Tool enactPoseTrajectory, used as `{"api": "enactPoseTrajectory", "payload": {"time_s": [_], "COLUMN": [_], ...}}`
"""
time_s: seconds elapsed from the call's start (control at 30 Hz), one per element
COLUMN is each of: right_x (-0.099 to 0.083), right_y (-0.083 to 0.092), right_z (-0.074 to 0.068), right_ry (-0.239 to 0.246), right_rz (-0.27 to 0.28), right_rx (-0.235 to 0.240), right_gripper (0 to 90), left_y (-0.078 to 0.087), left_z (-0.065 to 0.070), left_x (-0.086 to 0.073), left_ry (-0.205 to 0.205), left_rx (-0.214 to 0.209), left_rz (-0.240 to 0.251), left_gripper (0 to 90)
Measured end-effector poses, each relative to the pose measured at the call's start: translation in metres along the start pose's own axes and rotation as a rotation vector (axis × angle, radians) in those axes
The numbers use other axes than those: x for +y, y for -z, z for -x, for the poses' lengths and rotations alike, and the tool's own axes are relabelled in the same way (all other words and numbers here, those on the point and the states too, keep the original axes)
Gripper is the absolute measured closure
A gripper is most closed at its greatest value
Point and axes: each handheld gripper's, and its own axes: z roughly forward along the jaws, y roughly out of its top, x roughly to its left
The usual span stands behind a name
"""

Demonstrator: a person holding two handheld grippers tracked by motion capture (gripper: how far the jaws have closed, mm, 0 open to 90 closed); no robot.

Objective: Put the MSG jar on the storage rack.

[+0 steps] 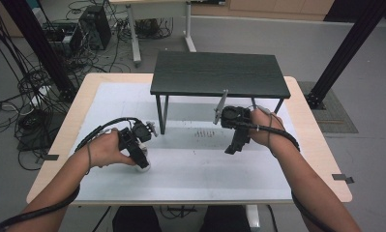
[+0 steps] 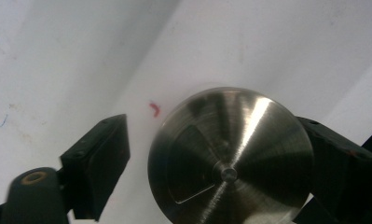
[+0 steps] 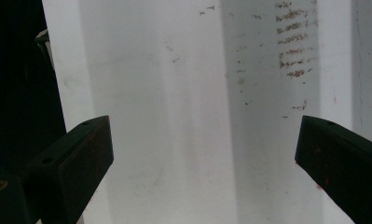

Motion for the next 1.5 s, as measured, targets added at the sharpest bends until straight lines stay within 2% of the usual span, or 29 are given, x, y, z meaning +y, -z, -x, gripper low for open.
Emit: {"api": "enactPoseTrajectory", "payload": {"time_s": [0.27, 0.67, 1.1, 1.5], "right_x": [0.002, 0.0, 0.0, 0.0], "right_y": [0.0, -0.001, -0.001, -0.002], "right_z": [0.0, 0.001, 0.001, 0.002], "right_ry": [0.0, -0.004, -0.003, -0.004], "right_rz": [-0.004, -0.001, -0.003, -0.003], "right_rx": [0.001, 0.001, -0.001, 0.001], "right_gripper": [4.1, 4.1, 4.0, 4.0], "left_y": [0.0, 0.004, 0.005, 0.004], "left_z": [0.004, 0.001, 0.0, -0.007], "left_x": [0.001, 0.004, 0.007, 0.008], "left_ry": [-0.005, -0.004, -0.007, 0.009], "left_rx": [0.017, -0.008, -0.023, -0.042], "left_rz": [0.004, 0.005, -0.005, -0.014], "left_gripper": [24.5, 40.2, 41.8, 42.0]}}
